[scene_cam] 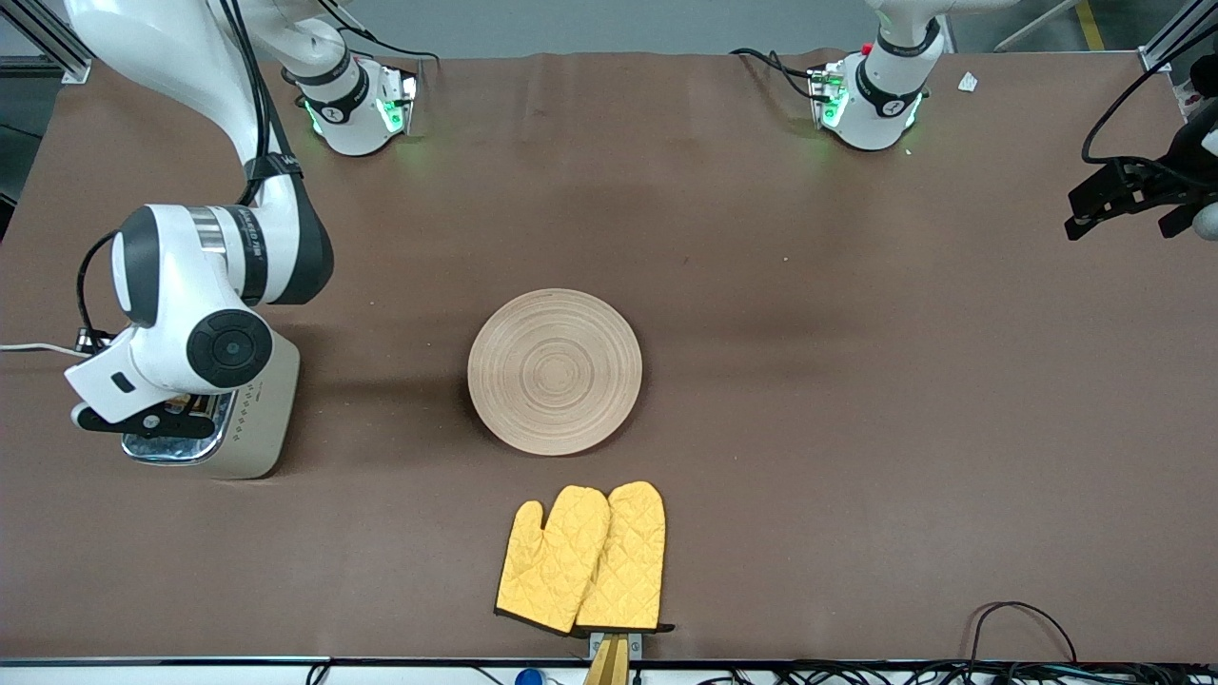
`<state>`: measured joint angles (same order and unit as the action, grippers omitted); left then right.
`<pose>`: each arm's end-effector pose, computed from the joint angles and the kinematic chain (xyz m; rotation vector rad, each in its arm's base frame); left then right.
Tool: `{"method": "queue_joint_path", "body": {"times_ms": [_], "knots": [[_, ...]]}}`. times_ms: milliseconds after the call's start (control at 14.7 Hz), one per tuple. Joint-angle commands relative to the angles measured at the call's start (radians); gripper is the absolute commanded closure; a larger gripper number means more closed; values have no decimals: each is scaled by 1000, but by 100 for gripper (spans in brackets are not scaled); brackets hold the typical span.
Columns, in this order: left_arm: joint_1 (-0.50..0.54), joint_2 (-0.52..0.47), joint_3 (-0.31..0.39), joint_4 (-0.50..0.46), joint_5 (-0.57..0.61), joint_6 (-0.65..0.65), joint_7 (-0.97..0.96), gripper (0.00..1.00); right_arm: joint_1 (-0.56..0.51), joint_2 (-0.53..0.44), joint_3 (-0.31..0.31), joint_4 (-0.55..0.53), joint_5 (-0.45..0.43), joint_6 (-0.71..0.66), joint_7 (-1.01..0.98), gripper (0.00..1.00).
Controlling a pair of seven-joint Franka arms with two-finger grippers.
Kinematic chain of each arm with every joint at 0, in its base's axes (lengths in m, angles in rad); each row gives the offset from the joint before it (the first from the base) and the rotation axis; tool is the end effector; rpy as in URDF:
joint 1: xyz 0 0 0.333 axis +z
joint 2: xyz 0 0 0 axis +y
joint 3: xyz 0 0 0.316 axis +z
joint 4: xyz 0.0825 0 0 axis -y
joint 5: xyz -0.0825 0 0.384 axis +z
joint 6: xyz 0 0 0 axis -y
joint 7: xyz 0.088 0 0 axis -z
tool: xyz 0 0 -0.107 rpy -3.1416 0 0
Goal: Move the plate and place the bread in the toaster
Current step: 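Lower the bread into the toaster slot with the right gripper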
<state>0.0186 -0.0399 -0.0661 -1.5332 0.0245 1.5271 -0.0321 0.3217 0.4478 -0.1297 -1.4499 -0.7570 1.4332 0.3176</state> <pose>0.5374 -0.0237 0.6600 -3.1153 0.0217 -0.0542 0.6440 0.0568 0.4389 2.2260 -0.0551 -0.2603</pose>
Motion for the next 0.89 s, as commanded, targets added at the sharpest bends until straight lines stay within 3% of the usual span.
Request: {"method": "queue_joint_path", "body": {"times_ms": [0,818], "knots": [[3,-6,-1,10,8,-18,12,0,-7,-29,5,-29,8,9,17,99],[-2,-2,-4,8,8,-19,9,0,-30,-12,5,-56,8,95,18,99]]}}
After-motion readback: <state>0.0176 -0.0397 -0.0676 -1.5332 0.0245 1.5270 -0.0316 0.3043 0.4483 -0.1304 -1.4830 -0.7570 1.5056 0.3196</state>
